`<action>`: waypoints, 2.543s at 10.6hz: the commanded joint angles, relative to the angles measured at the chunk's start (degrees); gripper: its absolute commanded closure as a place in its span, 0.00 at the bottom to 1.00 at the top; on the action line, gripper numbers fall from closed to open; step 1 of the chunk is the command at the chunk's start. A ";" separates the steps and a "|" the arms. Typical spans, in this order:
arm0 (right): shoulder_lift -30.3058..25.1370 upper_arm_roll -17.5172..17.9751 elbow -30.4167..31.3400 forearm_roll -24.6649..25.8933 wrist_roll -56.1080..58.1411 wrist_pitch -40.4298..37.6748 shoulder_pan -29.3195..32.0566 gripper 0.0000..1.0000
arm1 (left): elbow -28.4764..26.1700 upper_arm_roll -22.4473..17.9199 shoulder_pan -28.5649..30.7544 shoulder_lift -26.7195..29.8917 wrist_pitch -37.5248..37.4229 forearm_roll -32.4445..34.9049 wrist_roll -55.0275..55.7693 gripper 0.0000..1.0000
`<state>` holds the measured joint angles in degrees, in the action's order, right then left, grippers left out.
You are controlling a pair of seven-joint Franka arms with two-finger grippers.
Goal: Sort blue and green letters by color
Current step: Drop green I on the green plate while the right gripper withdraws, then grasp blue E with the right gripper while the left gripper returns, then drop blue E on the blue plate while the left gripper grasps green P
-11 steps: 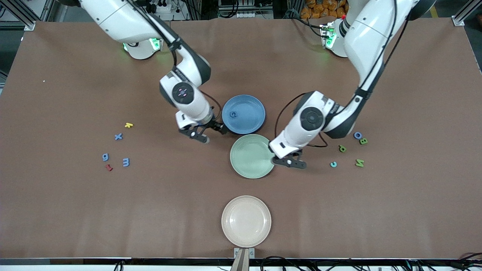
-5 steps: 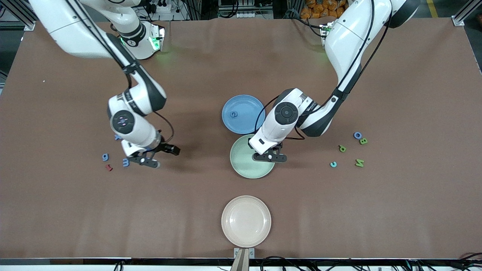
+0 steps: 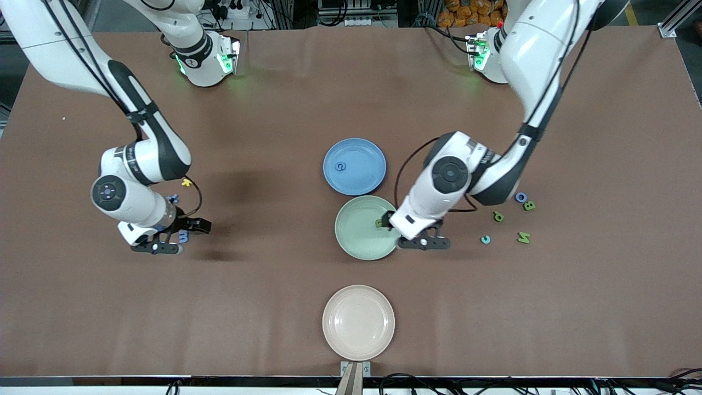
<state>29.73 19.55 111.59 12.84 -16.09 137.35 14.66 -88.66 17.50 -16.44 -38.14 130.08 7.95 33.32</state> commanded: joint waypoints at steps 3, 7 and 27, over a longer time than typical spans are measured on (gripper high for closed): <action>2.26 -1.61 -0.15 4.11 4.14 1.51 2.04 0.00 | -3.44 0.17 9.74 3.07 -9.39 1.01 -16.42 0.00; 4.90 -2.67 -0.24 5.44 4.49 6.97 1.95 0.00 | -14.67 0.43 15.54 9.39 -8.19 8.02 -20.65 0.00; -9.59 -1.97 0.91 -14.23 -11.92 -10.68 -15.68 0.93 | -34.04 0.87 24.97 11.43 13.09 12.44 -38.15 0.24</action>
<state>24.05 17.88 110.81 2.69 -23.50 129.39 4.07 -122.00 18.17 7.67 -26.62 141.47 18.95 -4.41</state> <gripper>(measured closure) 0.731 0.211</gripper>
